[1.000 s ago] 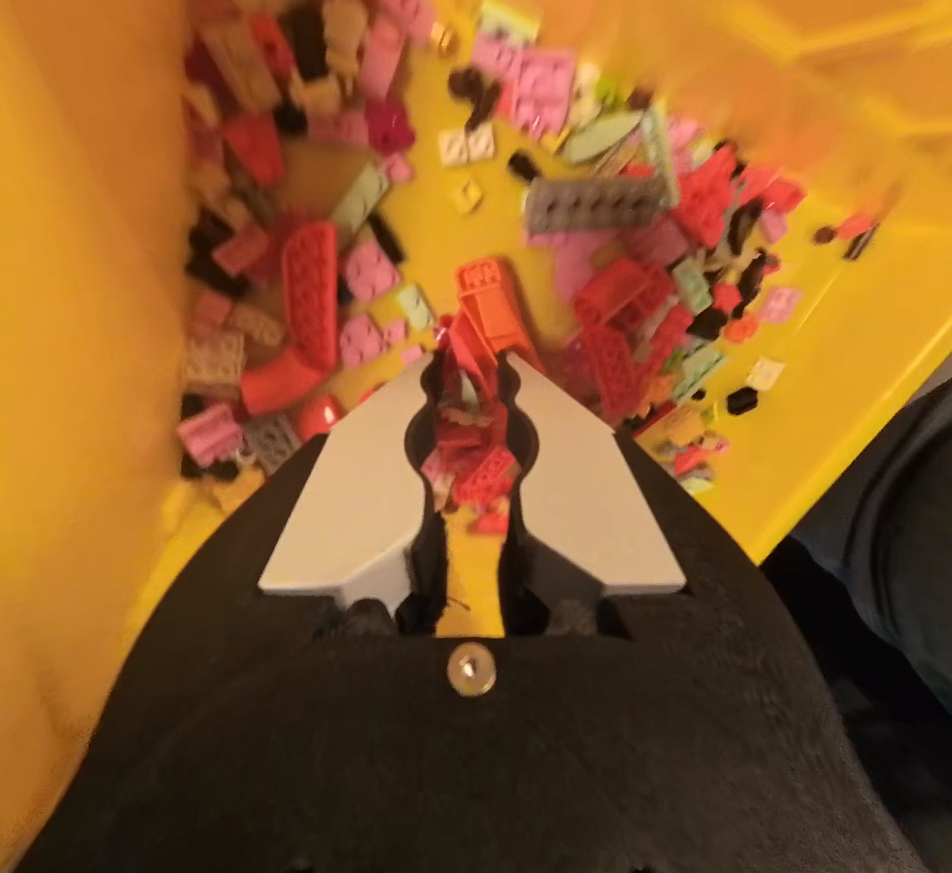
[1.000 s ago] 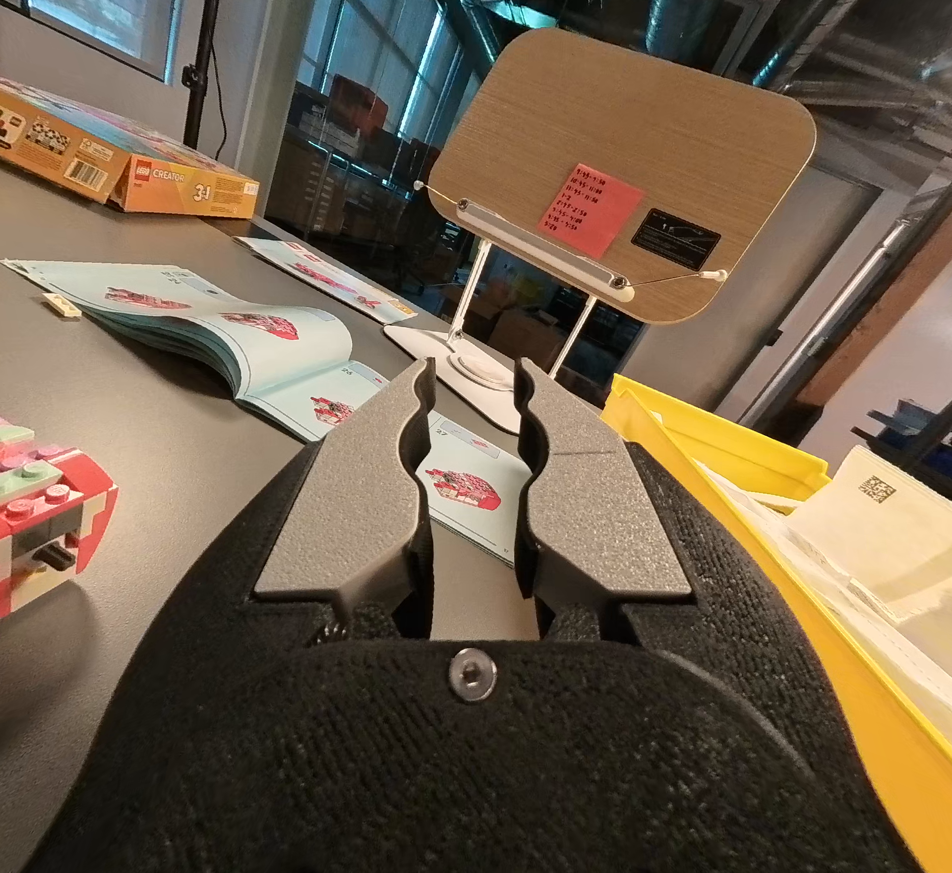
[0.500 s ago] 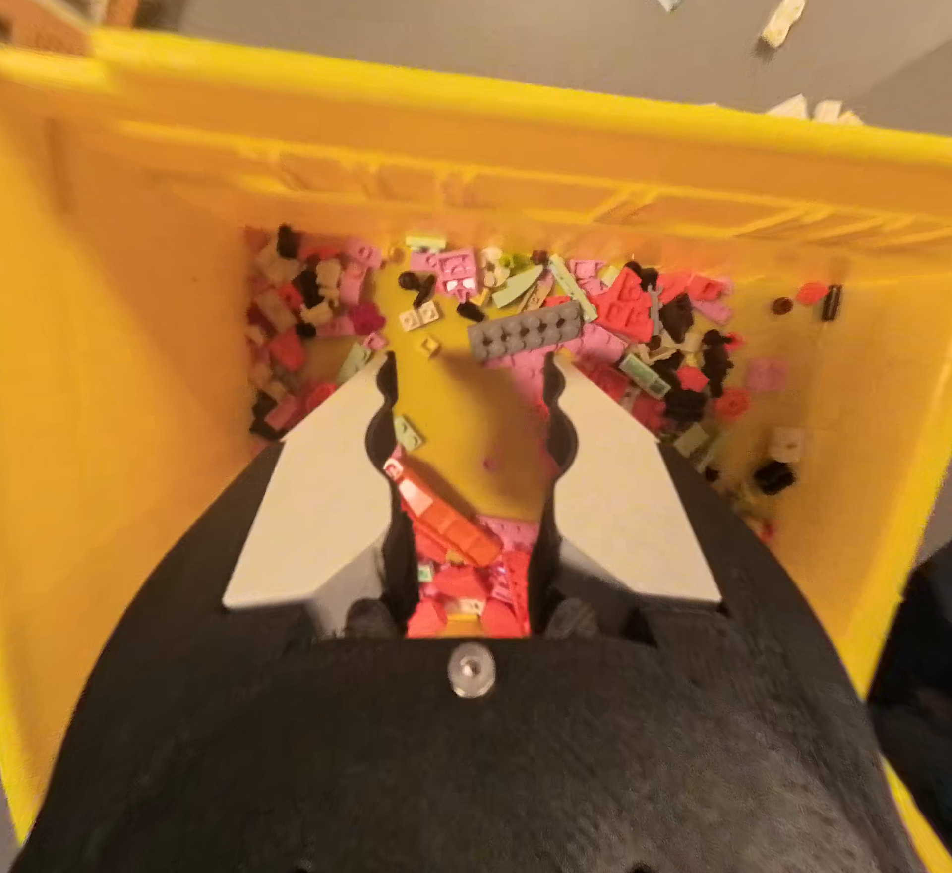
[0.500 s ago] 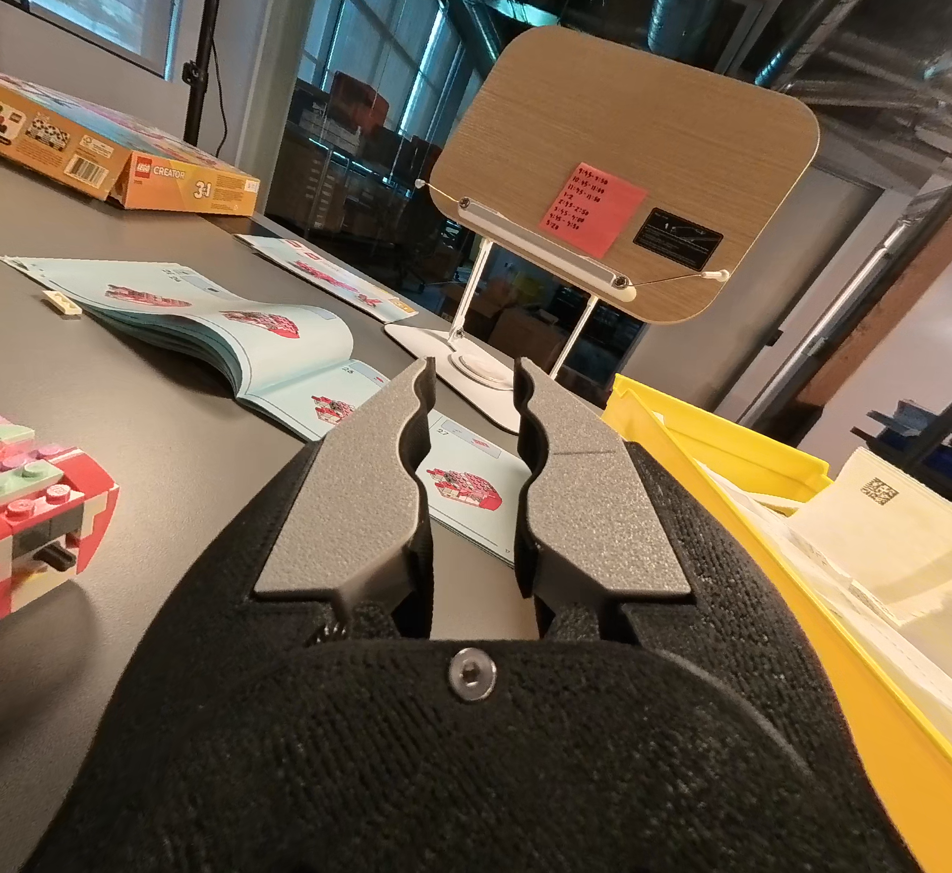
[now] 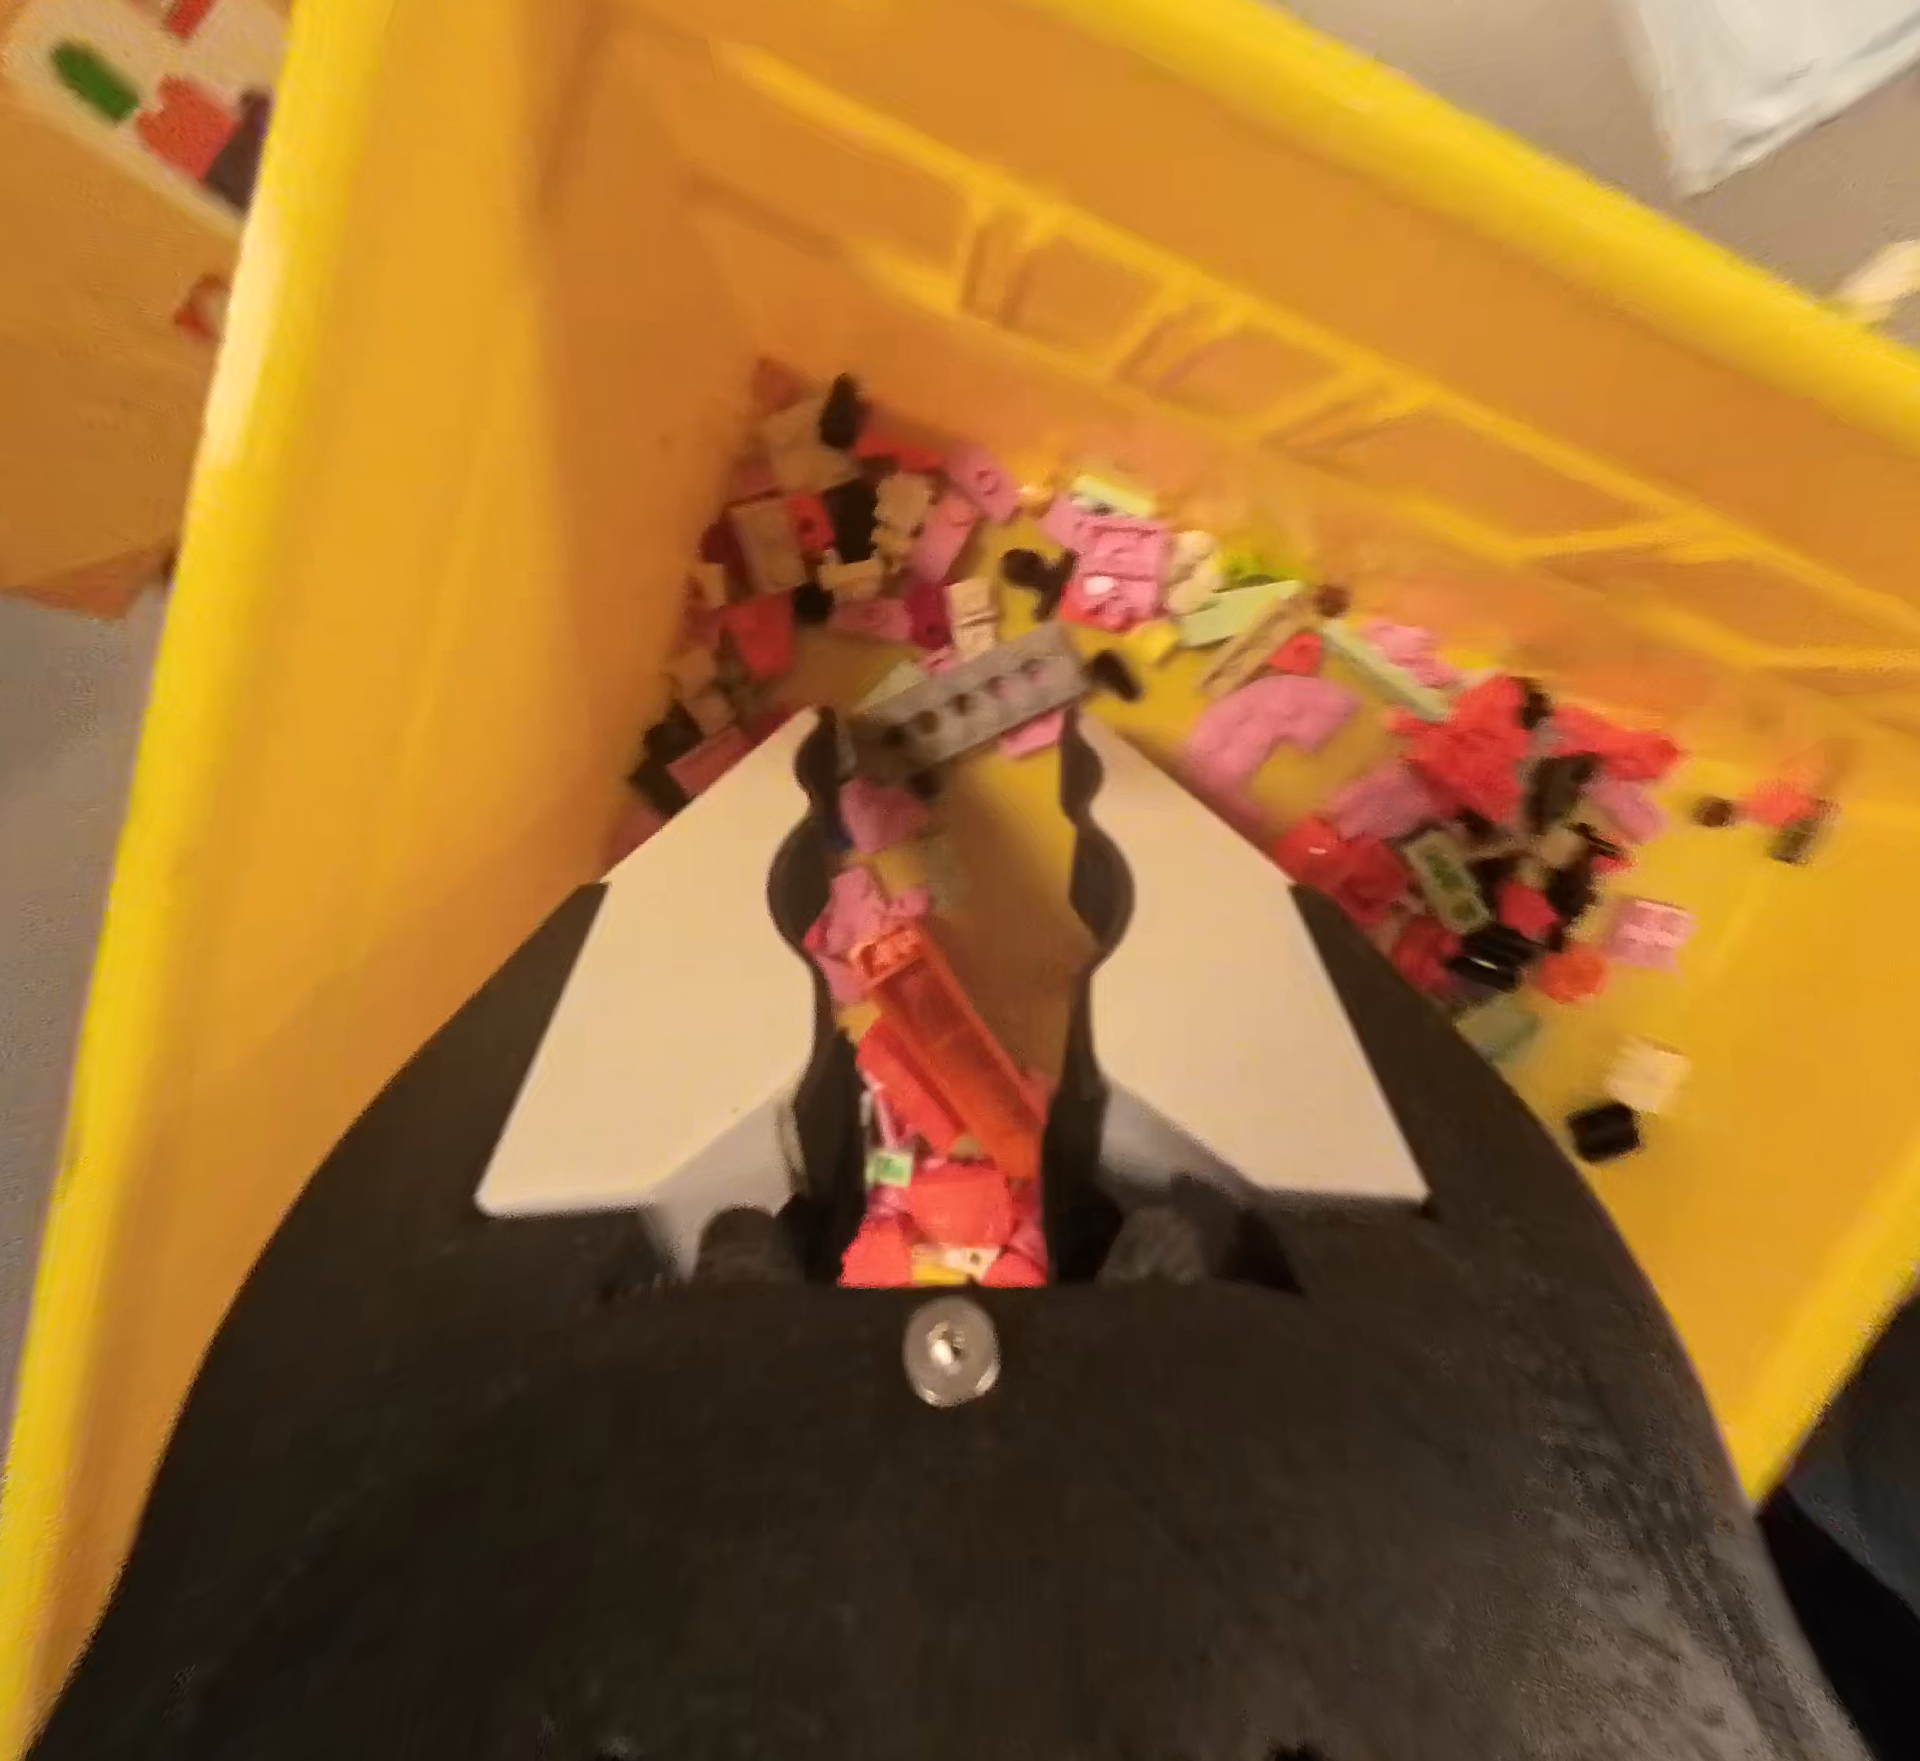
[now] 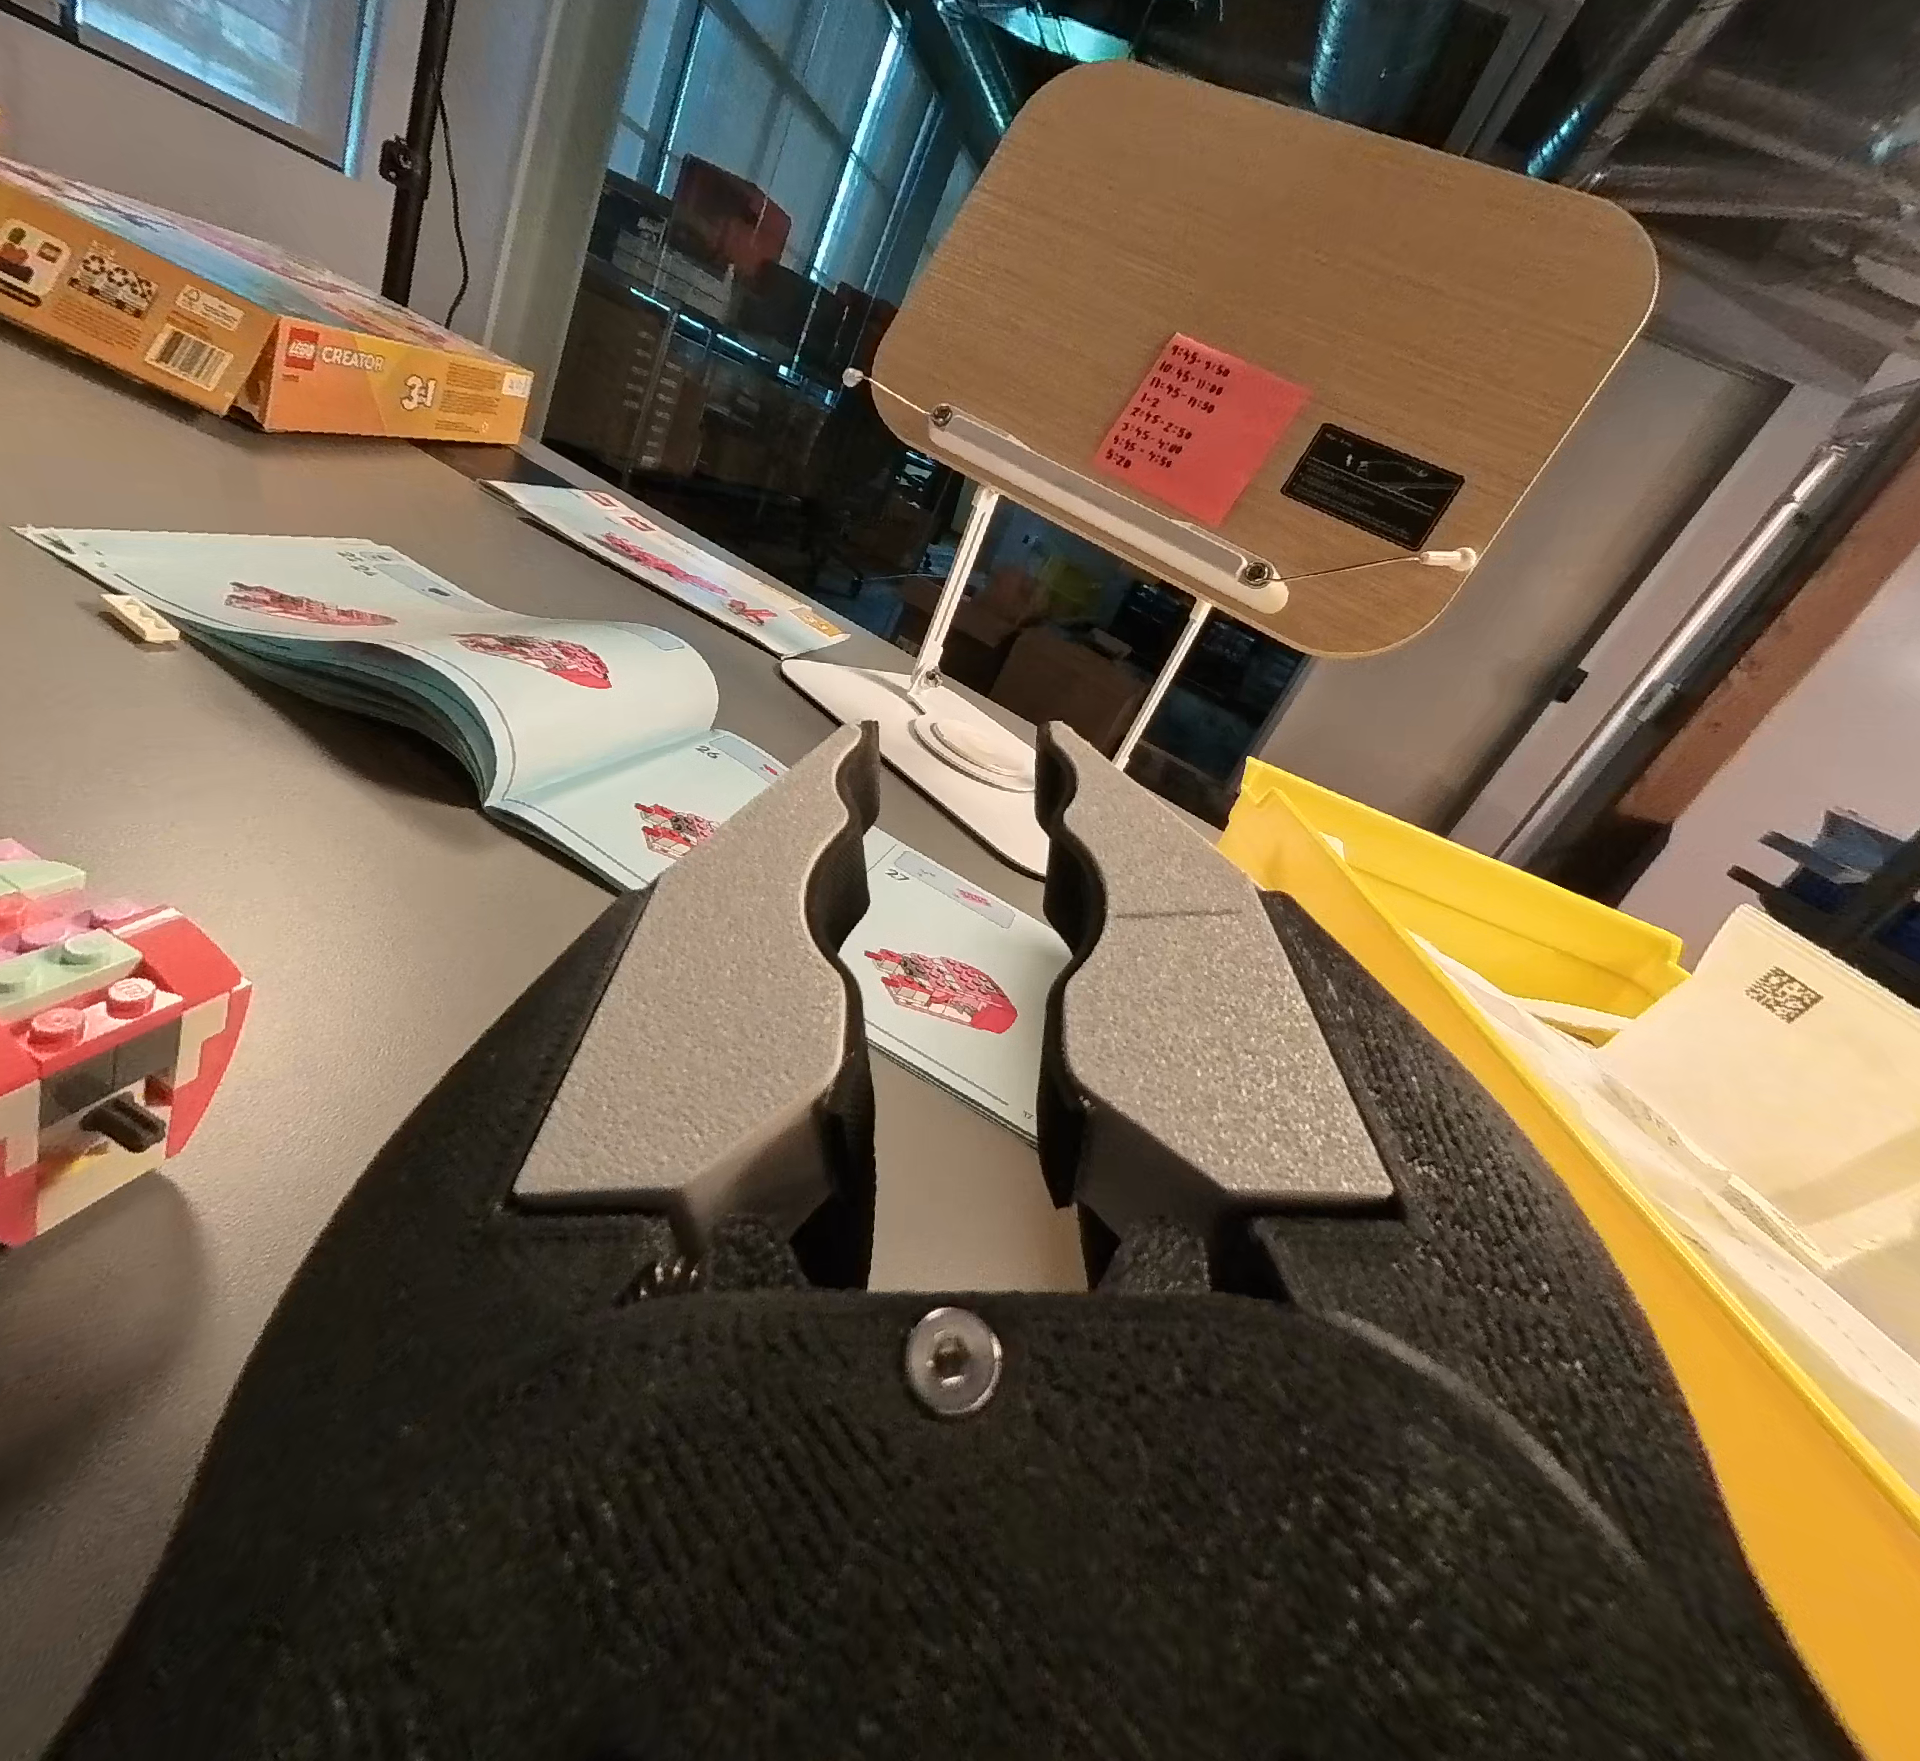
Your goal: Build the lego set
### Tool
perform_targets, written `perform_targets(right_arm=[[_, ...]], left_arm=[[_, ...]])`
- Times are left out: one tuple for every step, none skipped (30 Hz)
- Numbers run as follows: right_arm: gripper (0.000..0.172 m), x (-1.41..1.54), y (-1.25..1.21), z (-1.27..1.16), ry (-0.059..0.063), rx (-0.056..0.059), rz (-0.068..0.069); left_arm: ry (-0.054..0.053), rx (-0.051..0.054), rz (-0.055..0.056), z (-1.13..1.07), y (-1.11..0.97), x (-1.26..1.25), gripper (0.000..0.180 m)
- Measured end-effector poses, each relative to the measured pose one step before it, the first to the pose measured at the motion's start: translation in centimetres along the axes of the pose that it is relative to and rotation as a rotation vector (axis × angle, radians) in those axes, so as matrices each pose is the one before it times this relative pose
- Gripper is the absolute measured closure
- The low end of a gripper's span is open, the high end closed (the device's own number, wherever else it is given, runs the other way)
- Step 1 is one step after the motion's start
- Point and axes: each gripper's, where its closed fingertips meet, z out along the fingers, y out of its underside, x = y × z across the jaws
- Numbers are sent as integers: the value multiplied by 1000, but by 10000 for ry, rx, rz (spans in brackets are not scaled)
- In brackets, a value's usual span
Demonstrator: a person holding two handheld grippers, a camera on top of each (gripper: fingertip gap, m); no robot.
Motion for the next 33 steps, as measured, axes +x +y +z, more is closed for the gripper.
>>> perform_targets(right_arm=[[144, 10, 0, -4, -2, 5, 9], [143, 5, -6, -6, -2, -1, 4], [143, -8, 1, 6, -2, -2, -1], [143, -10, 3, 5, -5, -3, -5], [143, -11, 4, 5, -7, -4, -8], [143, -8, -4, -7, -5, 0, -7], [143, -13, -5, 0, -2, -1, -4], [144, 0, 3, 5, 3, -3, -4], [143, 7, 5, -3, 3, -4, -5], [143, 1, 9, 11, 0, -5, -2], [144, 3, 4, -2, 1, -3, -2], [144, -6, -5, 0, 1, -1, -7], [144, -10, 7, -3, 0, -3, -9], [144, -8, 4, 11, -1, -6, -9], [144, -5, 3, 5, -3, -4, -7], [144, 0, -1, 0, -2, 1, -3], [144, -7, -5, -6, -1, 1, -1], [144, 8, 6, 6, 1, -1, 0], [144, -14, -6, 1, -2, 0, -2], [144, -1, -1, 1, -2, 1, -4], [144, -13, 2, -7, -4, 2, -4], [144, -9, -1, 7, -2, -1, -1], [144, -2, -1, 1, -1, 1, 0], [144, 4, -2, -5, -1, 3, 2], [144, 7, 0, 2, -1, 4, 7], [144, 4, -5, -4, 2, 5, 8], [144, 6, 0, -6, 2, 1, 5], [144, 3, 3, 7, -2, 1, 2], [144, -10, -1, 7, -3, -1, -1], [144, -10, -3, -7, -4, -1, -4], [144, -13, 4, 7, -3, 2, -1], [144, -5, -2, 1, -2, 2, 2], [144, 10, 4, 0, -1, 2, 3]], left_arm=[[740, 348, 203, -407, -335, 1105, 128], [762, 245, 318, -381, -179, 1292, 121], [836, 88, 538, -276, 77, 1507, 120], [970, -65, 821, -110, 372, 1757, 120], [866, -137, 881, 83, 566, 1598, 119], [360, -184, 565, 230, 597, 719, 121], [64, -214, 134, 294, 476, 91, 125], [100, -252, -46, 291, 346, 113, 126], [15, -216, 68, 256, 222, 63, 129], [-165, -198, 215, 225, 176, -100, 133], [-241, -216, 268, 219, 194, -179, 138], [-188, -277, 227, 238, 286, -98, 142], [-177, -327, 180, 264, 363, -108, 147], [-282, -297, 141, 262, 351, -282, 152], [-409, -172, 104, 154, 184, -487, 159], [-519, -33, -14, -36, 17, -740, 163], [-599, -81, -262, -124, 103, -1023, 163], [-544, -83, -425, -142, 164, -1086, 163], [-418, -68, -437, -107, 197, -946, 163], [-485, -90, -467, -43, 265, -1041, 163], [-519, -103, -482, 32, 256, -1061, 163], [-238, -51, -381, 64, 130, -601, 162], [166, -28, -227, 74, 50, 95, 149], [318, 51, -64, 22, -73, 426, 137], [311, 73, 86, -10, -72, 518, 127], [233, 14, 140, -27, 20, 470, 125], [191, 6, 212, -67, 30, 487, 124], [364, 0, 377, -95, 38, 861, 125], [353, -43, 408, -107, 106, 897, 129], [282, -89, 339, -76, 102, 786, 133], [347, -144, 333, -51, 165, 869, 134], [206, -116, 233, -23, 106, 602, 135], [123, -97, 85, 18, 51, 375, 135]])
